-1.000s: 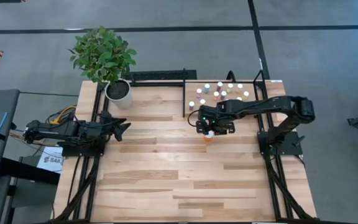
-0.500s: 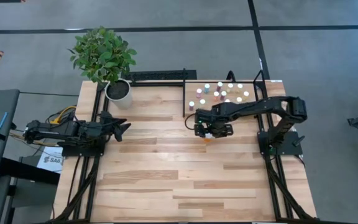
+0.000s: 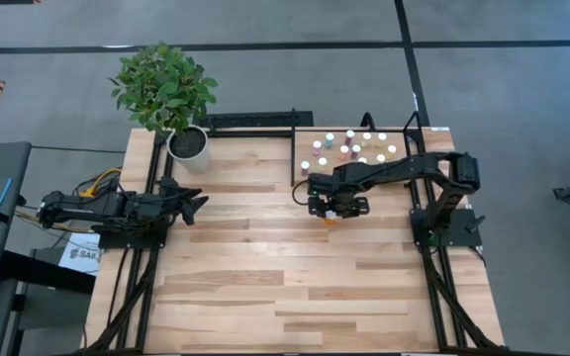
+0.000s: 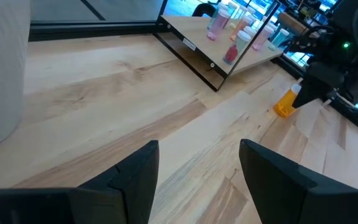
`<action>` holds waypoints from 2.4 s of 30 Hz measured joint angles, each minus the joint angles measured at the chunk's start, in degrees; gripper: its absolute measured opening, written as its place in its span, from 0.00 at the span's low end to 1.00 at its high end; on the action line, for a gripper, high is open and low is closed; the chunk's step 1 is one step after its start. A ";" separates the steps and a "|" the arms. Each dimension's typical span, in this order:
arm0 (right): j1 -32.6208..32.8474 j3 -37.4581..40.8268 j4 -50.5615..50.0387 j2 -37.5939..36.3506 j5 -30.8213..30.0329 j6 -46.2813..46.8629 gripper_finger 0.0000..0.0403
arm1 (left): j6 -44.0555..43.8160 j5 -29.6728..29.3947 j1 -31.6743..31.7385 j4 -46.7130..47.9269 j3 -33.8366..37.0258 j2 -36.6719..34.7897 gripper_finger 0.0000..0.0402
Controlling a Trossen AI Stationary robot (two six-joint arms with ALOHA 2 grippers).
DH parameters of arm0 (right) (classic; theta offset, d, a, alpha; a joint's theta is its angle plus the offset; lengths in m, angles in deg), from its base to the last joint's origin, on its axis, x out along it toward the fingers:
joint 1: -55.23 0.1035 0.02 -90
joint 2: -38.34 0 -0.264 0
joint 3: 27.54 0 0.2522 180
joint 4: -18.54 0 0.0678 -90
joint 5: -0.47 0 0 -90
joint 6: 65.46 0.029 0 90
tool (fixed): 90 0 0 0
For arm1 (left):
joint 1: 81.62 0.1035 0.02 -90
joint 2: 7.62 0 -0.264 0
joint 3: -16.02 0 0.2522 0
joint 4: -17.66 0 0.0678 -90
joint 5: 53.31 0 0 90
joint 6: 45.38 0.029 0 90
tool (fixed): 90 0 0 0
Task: Pick and place medicine bottles onto shelf by color
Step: Put the orange pill bottle on the shelf
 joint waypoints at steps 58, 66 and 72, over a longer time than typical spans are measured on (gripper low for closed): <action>-0.68 -0.06 0.63 -0.09 -1.42 5.93 0.53 | 0.00 0.03 -0.02 0.00 0.02 0.00 0.52; -0.70 -0.92 -0.68 0.00 -1.40 5.80 0.56 | 0.00 0.01 -0.02 -0.02 0.02 0.00 0.52; -0.81 -3.23 -3.68 -0.02 -3.22 5.41 0.56 | 0.00 0.03 -0.01 -0.02 0.01 0.00 0.52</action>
